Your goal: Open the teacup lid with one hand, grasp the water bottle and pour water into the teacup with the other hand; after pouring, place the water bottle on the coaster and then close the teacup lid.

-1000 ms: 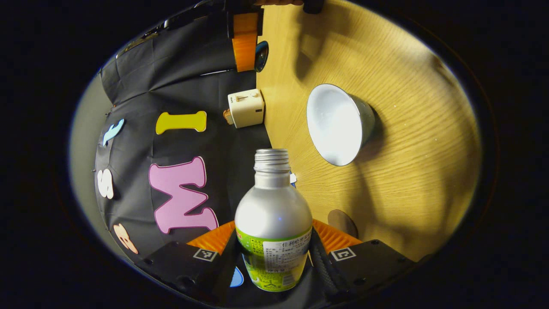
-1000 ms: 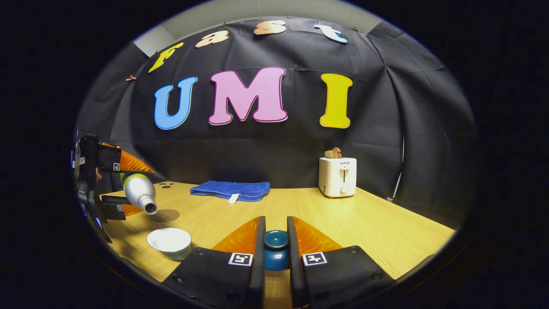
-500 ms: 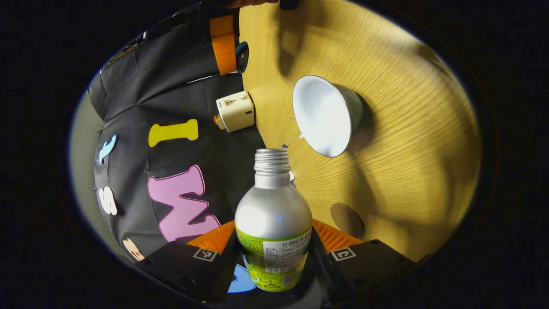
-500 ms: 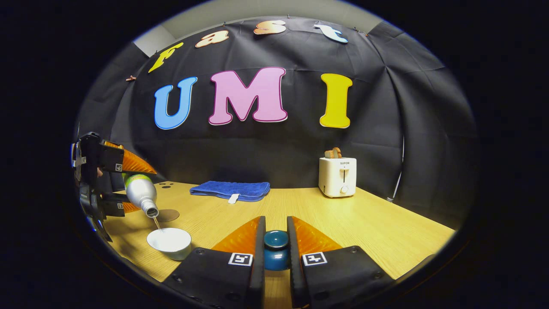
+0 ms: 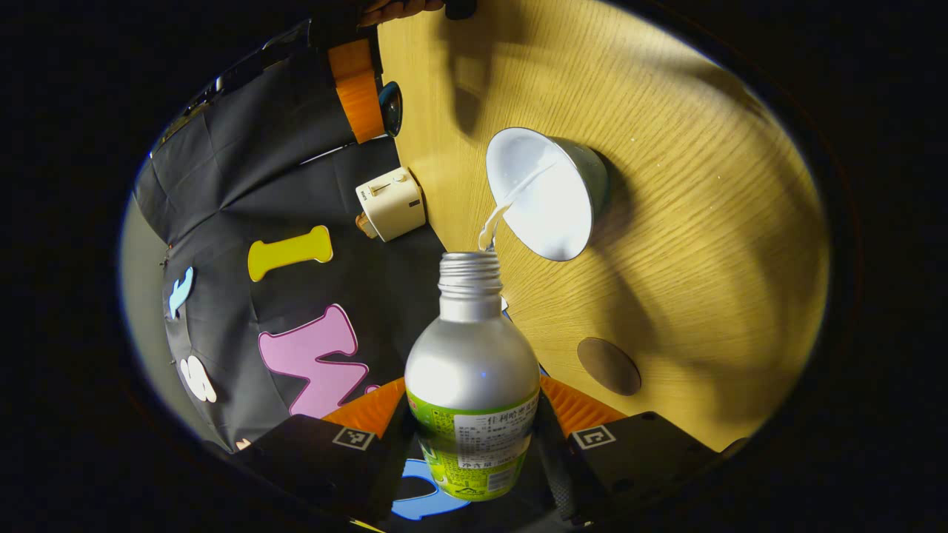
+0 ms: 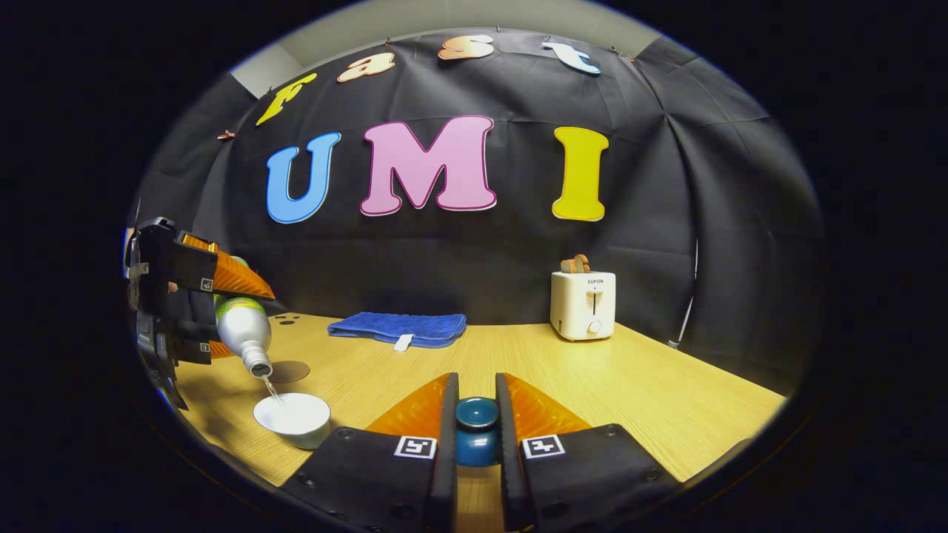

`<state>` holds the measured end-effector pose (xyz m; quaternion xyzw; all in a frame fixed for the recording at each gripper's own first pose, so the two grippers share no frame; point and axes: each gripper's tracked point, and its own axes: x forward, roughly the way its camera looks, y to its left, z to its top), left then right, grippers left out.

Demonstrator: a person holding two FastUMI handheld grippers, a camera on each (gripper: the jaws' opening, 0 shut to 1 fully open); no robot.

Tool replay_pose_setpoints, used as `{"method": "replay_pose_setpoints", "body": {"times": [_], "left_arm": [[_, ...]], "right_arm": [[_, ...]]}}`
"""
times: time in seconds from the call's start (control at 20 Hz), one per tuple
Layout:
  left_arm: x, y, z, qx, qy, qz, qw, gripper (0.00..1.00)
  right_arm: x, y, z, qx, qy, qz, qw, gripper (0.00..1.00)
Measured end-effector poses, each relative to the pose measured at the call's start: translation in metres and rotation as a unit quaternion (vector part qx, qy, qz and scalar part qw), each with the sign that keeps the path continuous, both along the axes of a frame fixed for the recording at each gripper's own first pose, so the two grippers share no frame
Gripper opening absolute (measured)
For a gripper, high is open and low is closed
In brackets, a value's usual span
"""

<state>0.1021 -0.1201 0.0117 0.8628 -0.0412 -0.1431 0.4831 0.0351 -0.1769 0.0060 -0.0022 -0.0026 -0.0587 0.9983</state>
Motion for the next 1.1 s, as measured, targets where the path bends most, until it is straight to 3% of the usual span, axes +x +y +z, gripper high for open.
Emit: {"method": "replay_pose_setpoints", "body": {"times": [1.1], "left_arm": [[0.005, -0.004, 0.028, 0.057, -0.023, -0.012, 0.998, 0.82]], "right_arm": [[0.000, 0.000, 0.000, 0.000, 0.000, -0.001, 1.000, 0.27]]}}
